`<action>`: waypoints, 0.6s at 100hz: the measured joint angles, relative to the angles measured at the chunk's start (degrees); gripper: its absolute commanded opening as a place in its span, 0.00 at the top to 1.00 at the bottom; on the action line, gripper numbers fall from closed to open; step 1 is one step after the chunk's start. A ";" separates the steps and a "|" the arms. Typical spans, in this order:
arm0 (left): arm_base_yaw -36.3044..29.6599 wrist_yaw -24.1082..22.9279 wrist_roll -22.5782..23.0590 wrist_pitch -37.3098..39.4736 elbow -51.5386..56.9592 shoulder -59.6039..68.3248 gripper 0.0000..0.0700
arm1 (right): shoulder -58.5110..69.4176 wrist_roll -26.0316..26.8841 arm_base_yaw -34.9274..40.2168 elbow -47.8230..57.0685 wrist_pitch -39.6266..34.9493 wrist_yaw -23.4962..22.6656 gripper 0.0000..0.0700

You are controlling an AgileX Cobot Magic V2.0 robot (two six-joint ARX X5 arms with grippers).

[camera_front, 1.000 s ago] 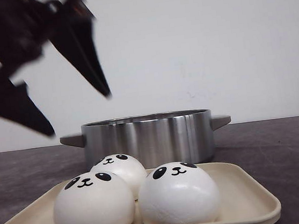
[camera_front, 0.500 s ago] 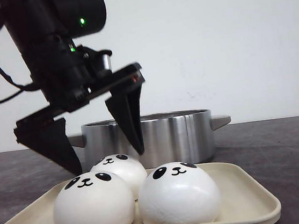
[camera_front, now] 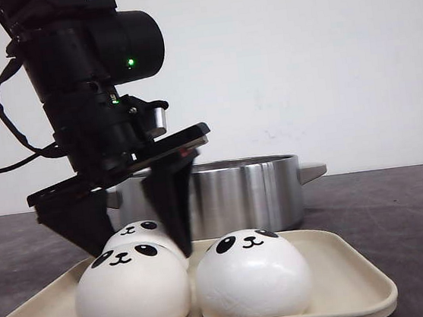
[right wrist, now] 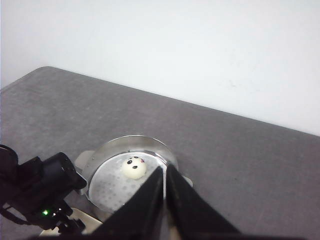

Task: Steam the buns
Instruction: 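Lower the left gripper onto the far panda bun and grasp, then carry the bun with the left gripper into the pot and release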

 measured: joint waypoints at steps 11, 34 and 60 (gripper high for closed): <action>0.00 0.02 0.00 -0.09 0.00 0.00 1.00 | -0.02 0.15 0.00 0.00 -1.16 0.72 1.00; -0.17 0.04 0.26 -3.78 4.28 -0.33 1.00 | 0.09 0.46 0.00 0.00 -2.36 2.58 1.00; -2.25 -0.07 4.15 -5.09 19.08 -7.17 1.00 | 0.09 1.07 0.00 0.00 -2.29 2.78 1.00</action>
